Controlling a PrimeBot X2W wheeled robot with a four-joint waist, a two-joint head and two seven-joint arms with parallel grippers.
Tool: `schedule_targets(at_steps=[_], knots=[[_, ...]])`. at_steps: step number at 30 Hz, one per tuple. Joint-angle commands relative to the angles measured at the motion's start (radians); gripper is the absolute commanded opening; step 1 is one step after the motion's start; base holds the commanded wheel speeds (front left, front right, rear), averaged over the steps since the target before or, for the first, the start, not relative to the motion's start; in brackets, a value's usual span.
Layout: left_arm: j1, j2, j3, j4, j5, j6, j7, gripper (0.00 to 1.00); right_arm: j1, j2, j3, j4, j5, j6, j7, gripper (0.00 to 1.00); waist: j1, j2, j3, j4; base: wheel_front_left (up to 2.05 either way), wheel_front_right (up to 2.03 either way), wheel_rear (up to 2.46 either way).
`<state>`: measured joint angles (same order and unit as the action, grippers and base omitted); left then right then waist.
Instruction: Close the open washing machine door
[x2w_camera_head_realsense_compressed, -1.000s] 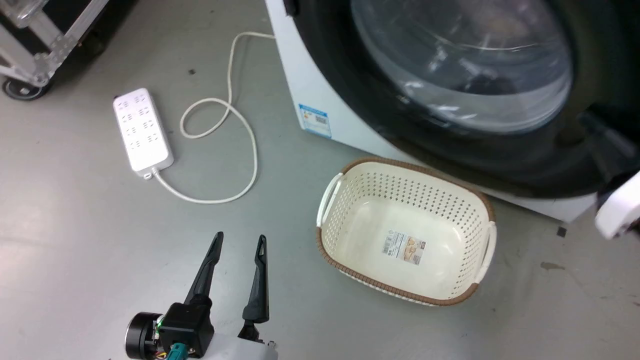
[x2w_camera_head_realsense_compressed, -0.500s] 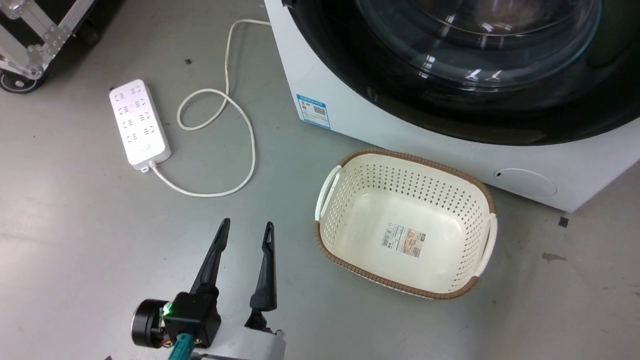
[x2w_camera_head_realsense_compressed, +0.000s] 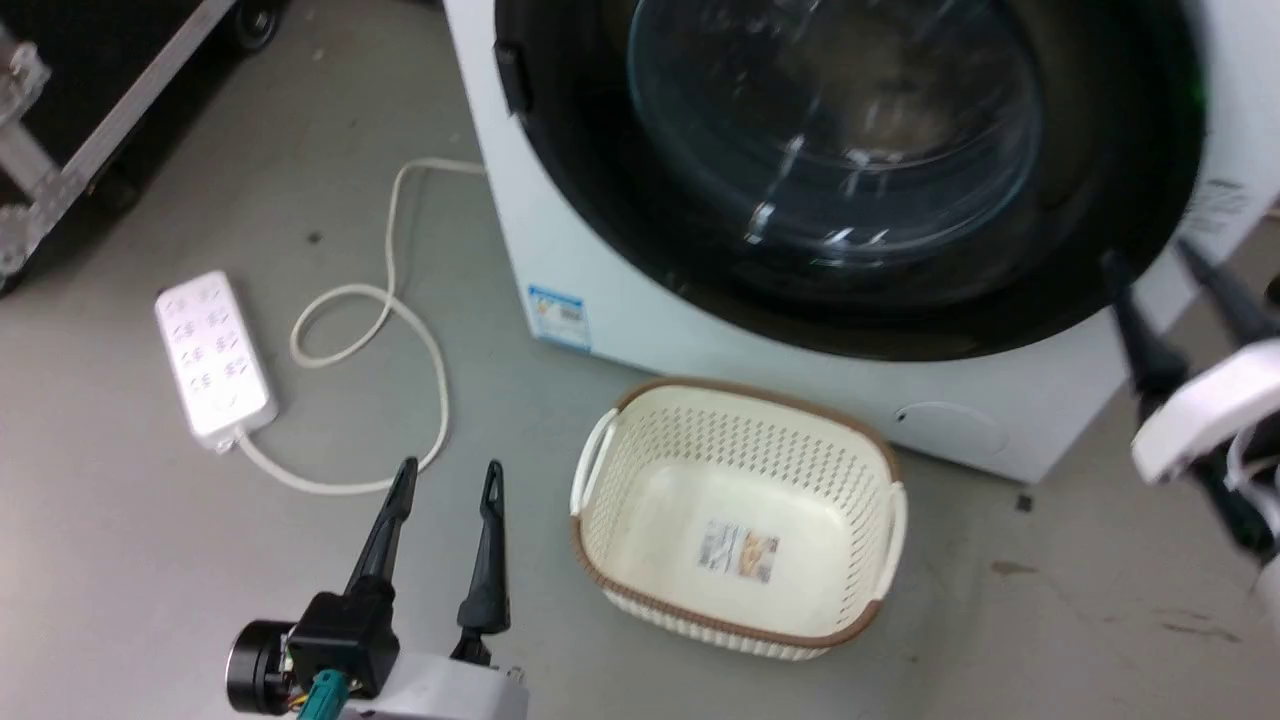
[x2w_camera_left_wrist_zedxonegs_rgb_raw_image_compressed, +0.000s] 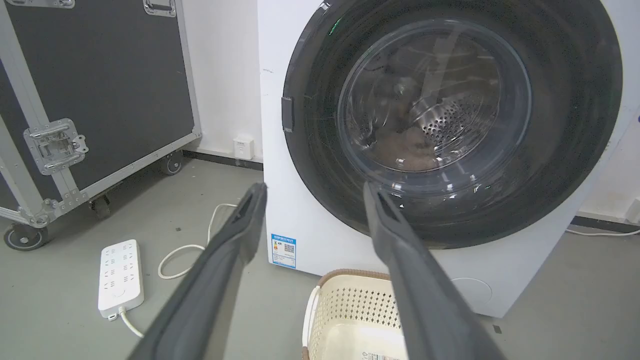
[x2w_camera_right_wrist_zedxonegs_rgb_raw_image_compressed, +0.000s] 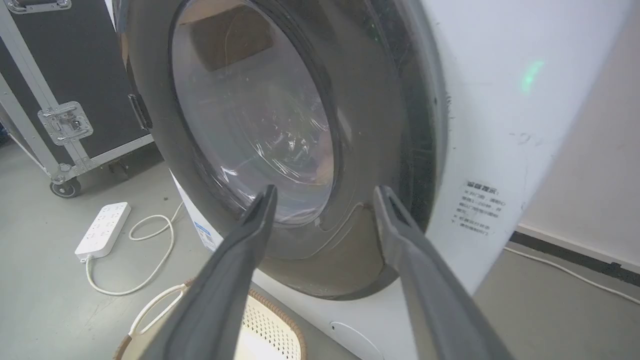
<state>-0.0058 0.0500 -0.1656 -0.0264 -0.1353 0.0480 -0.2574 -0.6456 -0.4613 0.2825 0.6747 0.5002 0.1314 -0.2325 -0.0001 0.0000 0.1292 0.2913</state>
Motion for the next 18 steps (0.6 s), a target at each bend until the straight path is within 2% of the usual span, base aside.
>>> schedule_targets(at_steps=[1, 2, 6, 11, 14, 18], knots=[[0.015, 0.0, 0.007, 0.005, -0.002, -0.008, -0.004, 1.0, 0.032, 0.008, -0.007, -0.018, -0.001, -0.001, -0.009, 1.0, 0.0001, 0.0, -0.049, -0.046, 0.0, 0.0, 0.0], [0.037, 0.0, 0.034, 0.031, -0.01, -0.04, -0.004, 1.0, 0.178, 0.061, -0.084, -0.121, -0.053, -0.001, -0.026, 1.0, 0.0001, 0.0, -0.108, -0.094, 0.0, 0.0, 0.0], [0.058, 0.0, 0.056, 0.055, -0.01, -0.074, -0.004, 1.0, 0.35, 0.146, -0.215, -0.277, -0.189, -0.001, -0.029, 1.0, 0.0001, 0.0, -0.15, -0.135, 0.0, 0.0, 0.0], [0.069, 0.0, 0.074, 0.077, -0.014, -0.098, -0.004, 1.0, 0.567, 0.312, -0.387, -0.493, -0.383, -0.001, -0.029, 1.0, 0.0001, 0.0, -0.161, -0.17, 0.0, 0.0, 0.0], [0.073, 0.0, 0.074, 0.095, -0.014, -0.105, -0.004, 1.0, 0.658, 0.374, -0.433, -0.566, -0.466, -0.001, -0.029, 1.0, 0.0001, 0.0, -0.163, -0.181, 0.0, 0.0, 0.0], [0.077, 0.0, 0.074, 0.122, -0.008, -0.113, -0.004, 1.0, 0.723, 0.403, -0.445, -0.602, -0.522, -0.001, -0.029, 1.0, 0.0001, 0.0, -0.161, -0.187, 0.0, 0.0, 0.0]])
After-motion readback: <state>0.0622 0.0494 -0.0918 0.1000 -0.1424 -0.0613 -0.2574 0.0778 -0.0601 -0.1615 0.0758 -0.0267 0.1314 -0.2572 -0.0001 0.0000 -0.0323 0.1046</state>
